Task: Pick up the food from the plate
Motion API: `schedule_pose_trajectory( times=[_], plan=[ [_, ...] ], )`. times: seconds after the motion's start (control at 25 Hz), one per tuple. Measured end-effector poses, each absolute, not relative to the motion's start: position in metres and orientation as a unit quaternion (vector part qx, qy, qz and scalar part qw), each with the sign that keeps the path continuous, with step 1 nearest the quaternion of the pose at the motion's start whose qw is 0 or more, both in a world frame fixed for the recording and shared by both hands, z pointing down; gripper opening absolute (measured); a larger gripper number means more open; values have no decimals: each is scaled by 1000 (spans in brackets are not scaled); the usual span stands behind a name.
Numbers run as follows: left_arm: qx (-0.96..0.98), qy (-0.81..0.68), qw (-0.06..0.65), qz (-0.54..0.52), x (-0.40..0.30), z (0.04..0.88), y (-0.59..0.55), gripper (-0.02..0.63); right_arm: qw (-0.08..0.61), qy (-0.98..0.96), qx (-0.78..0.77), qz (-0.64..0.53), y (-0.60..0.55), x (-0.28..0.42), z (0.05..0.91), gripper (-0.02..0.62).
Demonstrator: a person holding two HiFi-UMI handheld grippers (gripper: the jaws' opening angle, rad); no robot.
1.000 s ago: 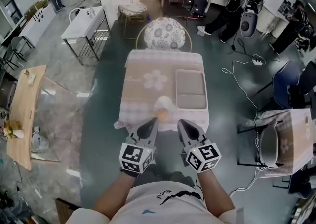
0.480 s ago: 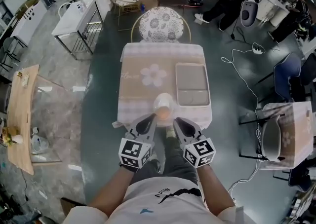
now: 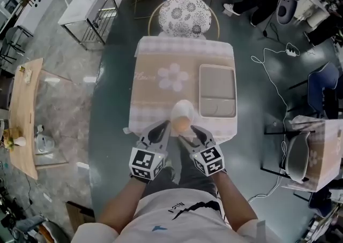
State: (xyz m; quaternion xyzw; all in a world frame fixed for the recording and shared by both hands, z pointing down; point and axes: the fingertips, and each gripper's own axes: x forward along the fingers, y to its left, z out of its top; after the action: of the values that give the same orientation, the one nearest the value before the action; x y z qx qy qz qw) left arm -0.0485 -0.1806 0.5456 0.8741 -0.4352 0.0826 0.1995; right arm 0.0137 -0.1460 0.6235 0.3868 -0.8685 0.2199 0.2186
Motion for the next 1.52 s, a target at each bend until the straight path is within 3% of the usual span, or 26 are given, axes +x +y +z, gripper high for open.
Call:
schedule_pose_trajectory(
  times=[0.32,0.88,1.36,1.52],
  plan=[
    [873,-429,208,97,-44,582,-198,6,272,-849,381,246,-163,14,697,318],
    [872,-424,219,112,-40,634,-220,6,336,-827,360,271,-183,9,788,410],
    [868,-426,227,115,-44,651,-228,6,409,-803,336,272,-179,5,826,422],
    [867,-427,229,114,-46,650,-230,6,404,-803,339,278,-180,8,821,422]
  ],
)
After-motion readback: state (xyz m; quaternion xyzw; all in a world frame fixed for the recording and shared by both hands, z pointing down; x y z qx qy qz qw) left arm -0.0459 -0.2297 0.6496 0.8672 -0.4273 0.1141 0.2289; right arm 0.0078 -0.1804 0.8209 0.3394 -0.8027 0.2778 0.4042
